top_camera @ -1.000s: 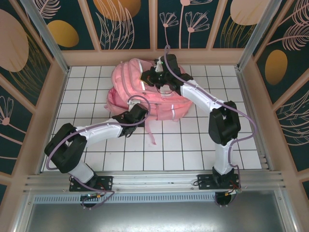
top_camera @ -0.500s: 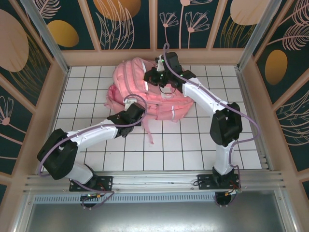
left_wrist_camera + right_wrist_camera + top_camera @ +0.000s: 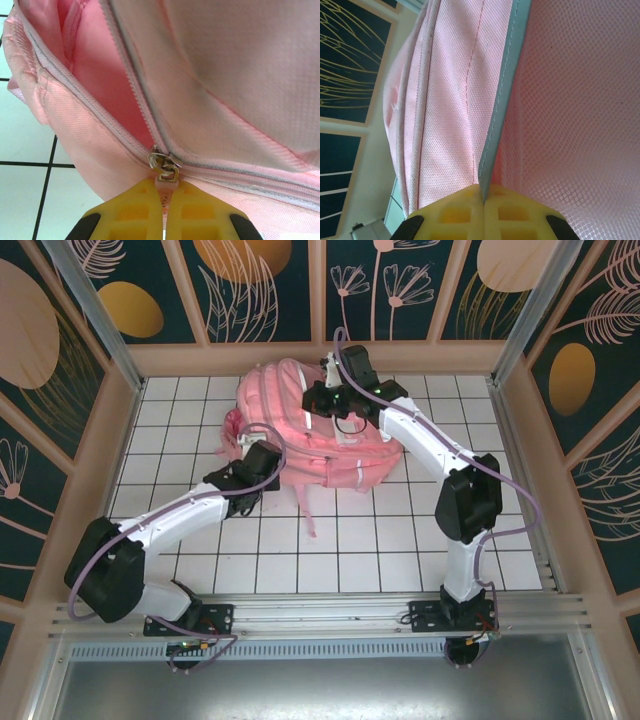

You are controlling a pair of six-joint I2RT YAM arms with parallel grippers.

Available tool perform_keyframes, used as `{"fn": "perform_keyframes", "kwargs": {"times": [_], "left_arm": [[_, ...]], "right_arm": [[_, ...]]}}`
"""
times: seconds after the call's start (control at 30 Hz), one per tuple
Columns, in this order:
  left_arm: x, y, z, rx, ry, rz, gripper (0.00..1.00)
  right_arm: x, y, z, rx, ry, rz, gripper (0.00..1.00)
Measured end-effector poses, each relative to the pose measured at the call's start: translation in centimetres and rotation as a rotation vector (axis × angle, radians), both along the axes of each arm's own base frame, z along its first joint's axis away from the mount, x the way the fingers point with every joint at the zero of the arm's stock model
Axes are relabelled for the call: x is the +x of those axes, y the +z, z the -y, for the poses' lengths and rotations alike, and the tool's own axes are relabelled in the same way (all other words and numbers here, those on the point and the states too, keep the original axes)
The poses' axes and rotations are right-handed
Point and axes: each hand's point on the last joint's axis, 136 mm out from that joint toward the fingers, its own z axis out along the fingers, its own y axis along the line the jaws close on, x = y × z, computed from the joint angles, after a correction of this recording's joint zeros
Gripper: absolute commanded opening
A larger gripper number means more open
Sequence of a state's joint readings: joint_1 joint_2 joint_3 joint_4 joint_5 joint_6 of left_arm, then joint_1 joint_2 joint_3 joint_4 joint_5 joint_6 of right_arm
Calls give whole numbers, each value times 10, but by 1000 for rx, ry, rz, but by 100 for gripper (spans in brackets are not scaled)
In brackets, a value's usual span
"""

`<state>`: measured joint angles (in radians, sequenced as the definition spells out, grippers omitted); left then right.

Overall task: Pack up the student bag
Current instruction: Zip the student bag at the center of the table.

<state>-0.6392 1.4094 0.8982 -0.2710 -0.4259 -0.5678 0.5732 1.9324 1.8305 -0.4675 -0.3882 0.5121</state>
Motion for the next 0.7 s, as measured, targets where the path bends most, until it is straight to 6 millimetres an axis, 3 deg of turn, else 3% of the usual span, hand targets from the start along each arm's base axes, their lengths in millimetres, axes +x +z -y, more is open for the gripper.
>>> {"fn": "perform_keyframes", "kwargs": {"times": [0.17,0.2,0.3,0.4,0.53,0.7], "left_arm": [[0,1,-2,-12,-5,-19,0],[0,2,-1,-17,-8,-18,0],[-2,6,1,-40,-20,-20,0],[-8,-3,-1,-70,-38,-59,0],[-22,-25,9,-126,-97,-147,0],[-34,-28,39,-210,-195,-186,0]], "right_arm": [[-1,1,4,-53,0,26,0],[0,2,5,-64,-3,34,4],[3,1,11,-105,-27,44,43],[12,-5,27,-155,-98,39,66],[9,-15,47,-188,-191,30,68],[-38,-11,79,-114,-268,0,61]]}}
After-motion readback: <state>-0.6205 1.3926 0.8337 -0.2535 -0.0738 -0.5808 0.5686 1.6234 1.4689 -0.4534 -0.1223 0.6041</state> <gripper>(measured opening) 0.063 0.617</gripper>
